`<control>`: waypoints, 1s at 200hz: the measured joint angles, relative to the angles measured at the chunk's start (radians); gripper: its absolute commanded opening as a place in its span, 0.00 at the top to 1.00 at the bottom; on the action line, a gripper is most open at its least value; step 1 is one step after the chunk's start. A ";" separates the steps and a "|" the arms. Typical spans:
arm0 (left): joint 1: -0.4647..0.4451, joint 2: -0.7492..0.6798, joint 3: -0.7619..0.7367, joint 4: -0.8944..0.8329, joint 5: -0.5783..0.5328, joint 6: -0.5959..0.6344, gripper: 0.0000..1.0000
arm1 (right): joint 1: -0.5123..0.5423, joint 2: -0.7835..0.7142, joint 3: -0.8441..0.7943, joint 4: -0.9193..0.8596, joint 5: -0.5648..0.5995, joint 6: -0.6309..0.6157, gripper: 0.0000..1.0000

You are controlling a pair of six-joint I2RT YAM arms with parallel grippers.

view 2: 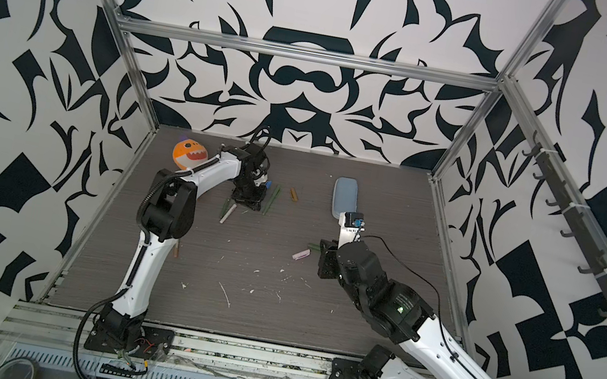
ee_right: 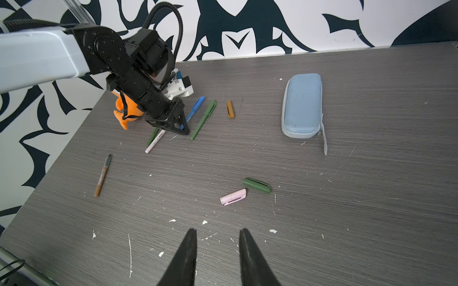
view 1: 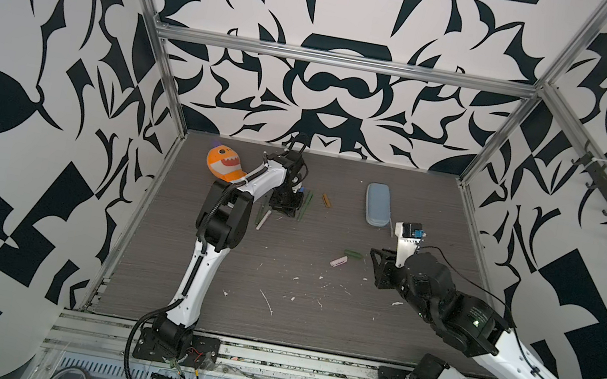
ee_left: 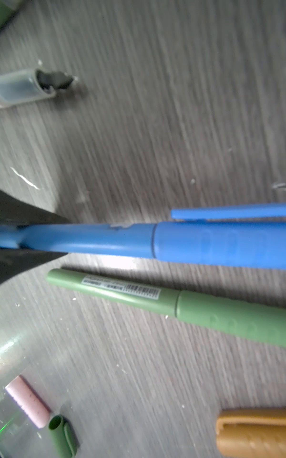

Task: Insert the pens into the pen caps
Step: 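Lower the capped blue pen beside the green pen with the left gripper, then release the blue pen and move the left gripper over the pink pen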

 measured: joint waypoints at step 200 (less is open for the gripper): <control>-0.011 -0.029 0.003 -0.029 0.010 0.009 0.64 | -0.002 -0.011 -0.003 0.015 -0.044 0.029 0.67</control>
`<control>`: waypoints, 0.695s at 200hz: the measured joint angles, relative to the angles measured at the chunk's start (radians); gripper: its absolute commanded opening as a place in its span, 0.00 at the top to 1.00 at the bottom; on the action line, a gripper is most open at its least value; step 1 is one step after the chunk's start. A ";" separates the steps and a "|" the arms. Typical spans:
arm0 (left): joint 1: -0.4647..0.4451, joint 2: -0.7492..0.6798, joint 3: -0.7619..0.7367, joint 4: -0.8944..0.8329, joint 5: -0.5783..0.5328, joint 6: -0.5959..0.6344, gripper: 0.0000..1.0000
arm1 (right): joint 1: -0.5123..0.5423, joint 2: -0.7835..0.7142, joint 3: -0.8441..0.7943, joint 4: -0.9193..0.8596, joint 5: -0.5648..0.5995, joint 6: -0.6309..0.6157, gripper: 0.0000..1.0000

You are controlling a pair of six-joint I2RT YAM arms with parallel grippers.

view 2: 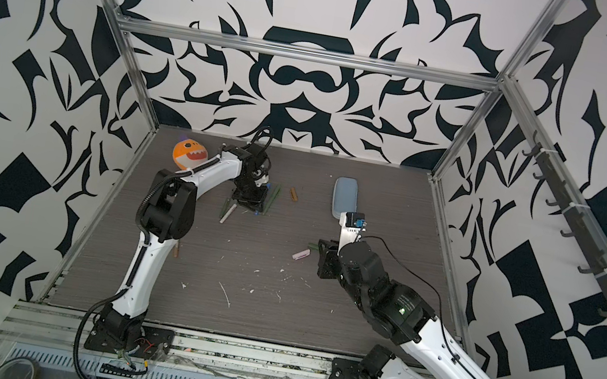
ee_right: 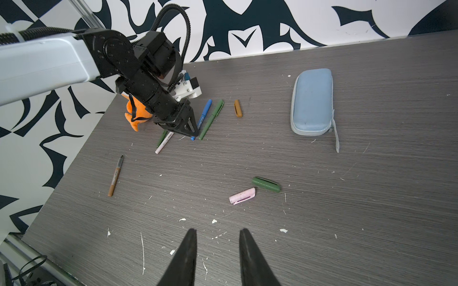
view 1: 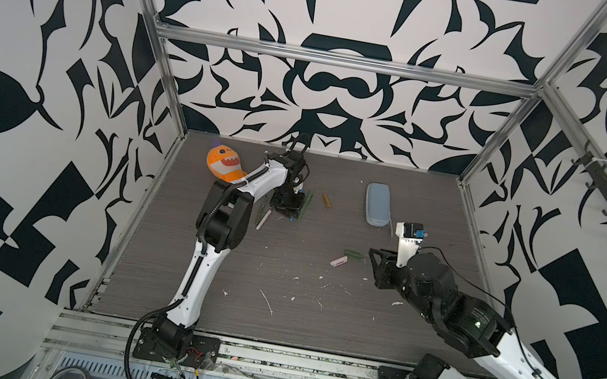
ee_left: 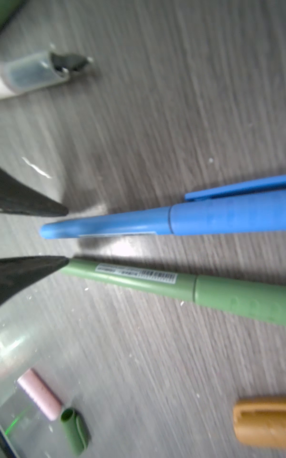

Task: Insert the pens into the pen caps
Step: 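Release the blue pen and move the left gripper over the pink pen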

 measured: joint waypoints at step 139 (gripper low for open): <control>0.044 -0.494 -0.512 0.116 -0.142 0.089 0.70 | 0.000 0.034 0.017 -0.047 -0.019 0.054 0.88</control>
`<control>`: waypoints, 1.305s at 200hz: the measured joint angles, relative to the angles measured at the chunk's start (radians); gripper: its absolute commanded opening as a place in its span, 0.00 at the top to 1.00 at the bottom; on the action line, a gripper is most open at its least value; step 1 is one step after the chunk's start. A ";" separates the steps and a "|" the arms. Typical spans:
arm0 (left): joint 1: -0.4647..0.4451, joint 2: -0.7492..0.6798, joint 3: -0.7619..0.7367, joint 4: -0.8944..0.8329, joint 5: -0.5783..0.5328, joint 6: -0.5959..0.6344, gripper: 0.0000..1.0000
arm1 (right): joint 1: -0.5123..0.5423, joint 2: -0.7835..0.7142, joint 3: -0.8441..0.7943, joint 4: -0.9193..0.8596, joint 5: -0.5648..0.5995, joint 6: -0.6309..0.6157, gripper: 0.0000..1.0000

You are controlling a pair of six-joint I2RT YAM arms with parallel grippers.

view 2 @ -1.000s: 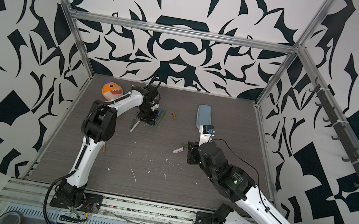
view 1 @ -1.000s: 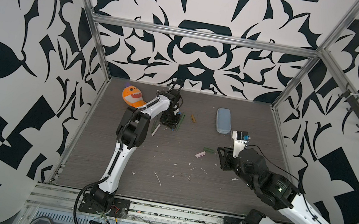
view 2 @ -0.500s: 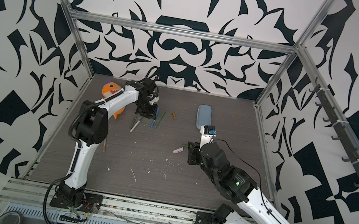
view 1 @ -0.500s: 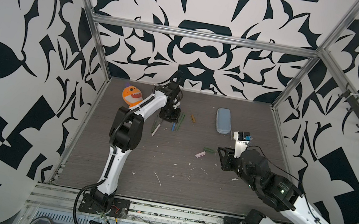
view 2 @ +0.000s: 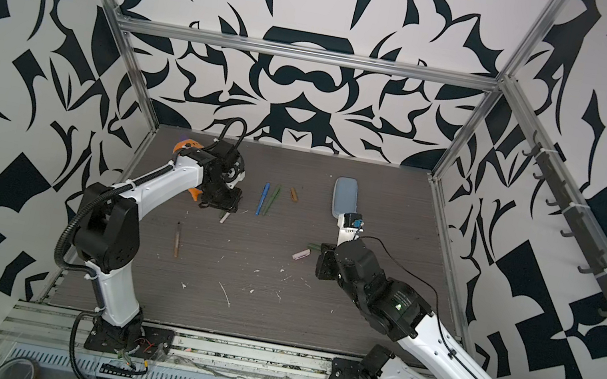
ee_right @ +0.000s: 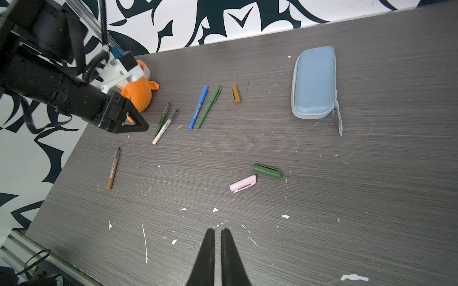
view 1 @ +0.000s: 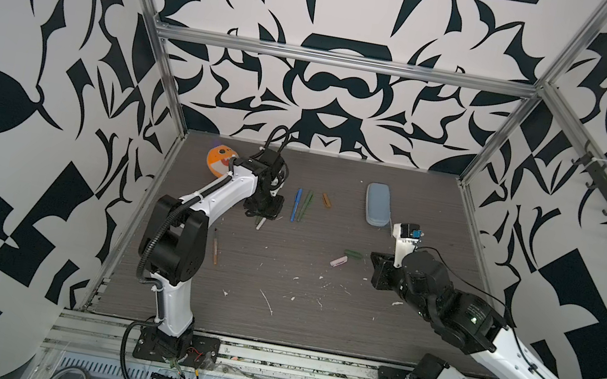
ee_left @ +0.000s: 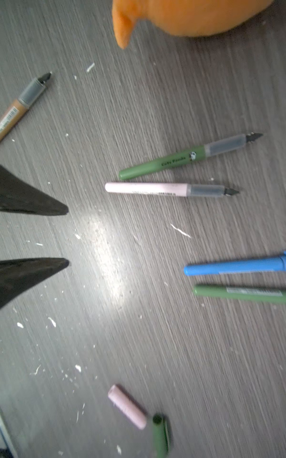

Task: Insert the pens into the pen caps
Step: 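Release the blue pen and move the left gripper over the pink pen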

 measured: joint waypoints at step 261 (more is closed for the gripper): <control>0.007 0.277 0.140 0.016 -0.159 0.060 0.74 | 0.000 0.051 0.008 0.008 -0.025 0.000 0.75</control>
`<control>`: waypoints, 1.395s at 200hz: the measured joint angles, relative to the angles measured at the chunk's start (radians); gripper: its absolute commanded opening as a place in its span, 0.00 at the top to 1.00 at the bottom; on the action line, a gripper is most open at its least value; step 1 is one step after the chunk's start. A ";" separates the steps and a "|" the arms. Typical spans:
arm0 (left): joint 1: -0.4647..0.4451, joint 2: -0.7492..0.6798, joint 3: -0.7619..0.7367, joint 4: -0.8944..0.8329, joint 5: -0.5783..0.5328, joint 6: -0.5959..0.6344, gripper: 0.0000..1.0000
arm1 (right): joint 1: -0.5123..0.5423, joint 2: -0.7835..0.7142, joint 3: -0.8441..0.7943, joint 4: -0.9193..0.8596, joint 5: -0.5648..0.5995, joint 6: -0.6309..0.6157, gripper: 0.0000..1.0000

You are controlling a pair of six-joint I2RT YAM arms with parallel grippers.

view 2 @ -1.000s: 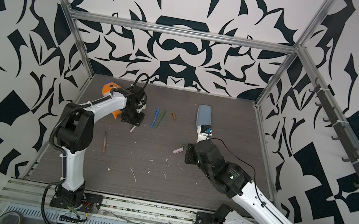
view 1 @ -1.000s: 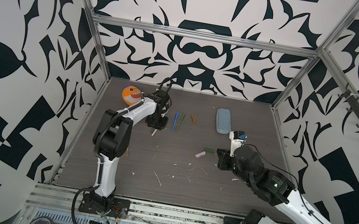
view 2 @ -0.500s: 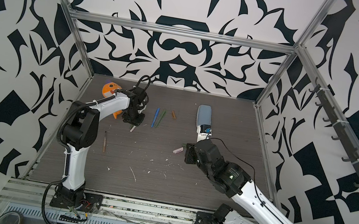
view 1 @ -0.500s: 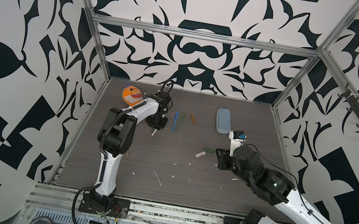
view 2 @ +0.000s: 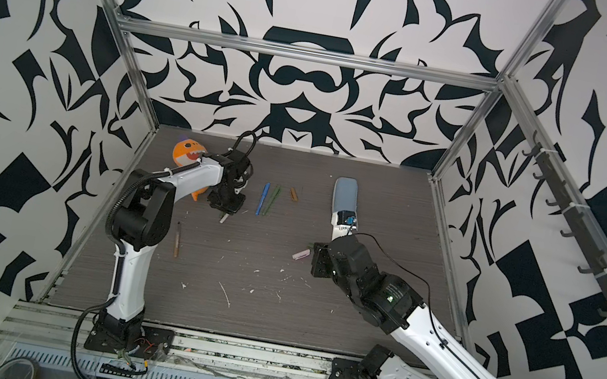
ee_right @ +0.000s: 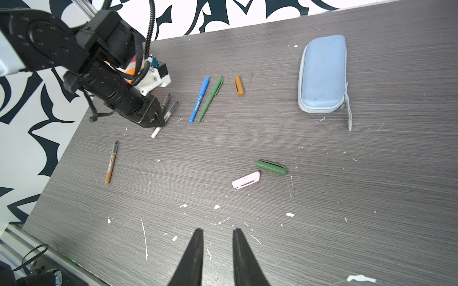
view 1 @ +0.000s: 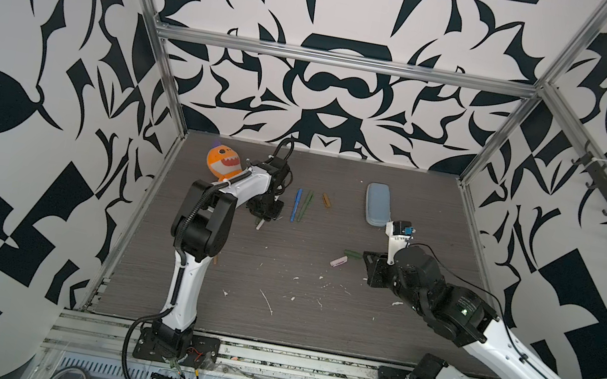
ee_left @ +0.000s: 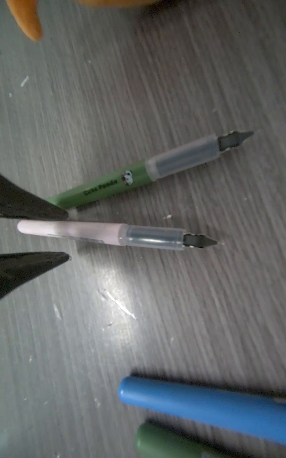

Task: Insert the pens into the pen caps
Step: 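Close the left gripper on the pink pen's end and lift it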

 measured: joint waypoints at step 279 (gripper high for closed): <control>-0.330 -0.356 -0.473 0.121 0.059 -0.196 0.89 | -0.001 0.010 -0.003 0.028 -0.028 0.011 0.76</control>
